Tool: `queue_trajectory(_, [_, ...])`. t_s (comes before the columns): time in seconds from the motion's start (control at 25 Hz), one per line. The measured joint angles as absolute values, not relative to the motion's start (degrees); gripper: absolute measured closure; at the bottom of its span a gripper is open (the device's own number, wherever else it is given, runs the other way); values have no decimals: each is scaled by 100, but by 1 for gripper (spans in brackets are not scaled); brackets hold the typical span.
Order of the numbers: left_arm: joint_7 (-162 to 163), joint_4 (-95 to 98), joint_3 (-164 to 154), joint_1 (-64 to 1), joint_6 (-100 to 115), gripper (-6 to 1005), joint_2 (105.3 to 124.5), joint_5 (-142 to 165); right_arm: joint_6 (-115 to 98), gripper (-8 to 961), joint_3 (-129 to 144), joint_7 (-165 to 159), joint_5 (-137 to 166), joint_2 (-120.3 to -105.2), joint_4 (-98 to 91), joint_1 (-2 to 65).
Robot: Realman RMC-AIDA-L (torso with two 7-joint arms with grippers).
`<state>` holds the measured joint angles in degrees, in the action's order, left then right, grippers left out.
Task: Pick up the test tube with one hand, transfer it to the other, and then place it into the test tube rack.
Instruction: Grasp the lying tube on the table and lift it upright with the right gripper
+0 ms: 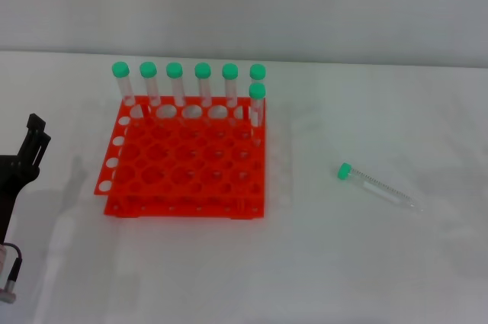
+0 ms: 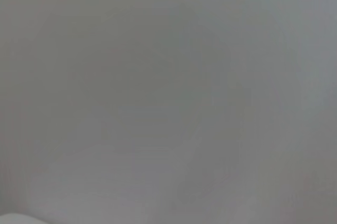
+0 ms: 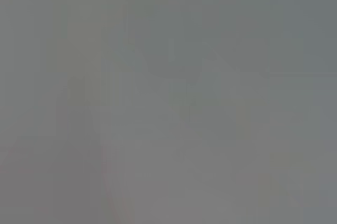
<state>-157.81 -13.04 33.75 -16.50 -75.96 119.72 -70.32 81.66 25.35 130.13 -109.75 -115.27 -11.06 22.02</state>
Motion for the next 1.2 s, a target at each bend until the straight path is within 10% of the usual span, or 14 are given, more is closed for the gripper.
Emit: queue_trajectory(1.2, [-15759,-1287,3366,-1552,-7656,124,11947,-7031,8238,157,7346,3519,-4169,-11527,-10080,2727])
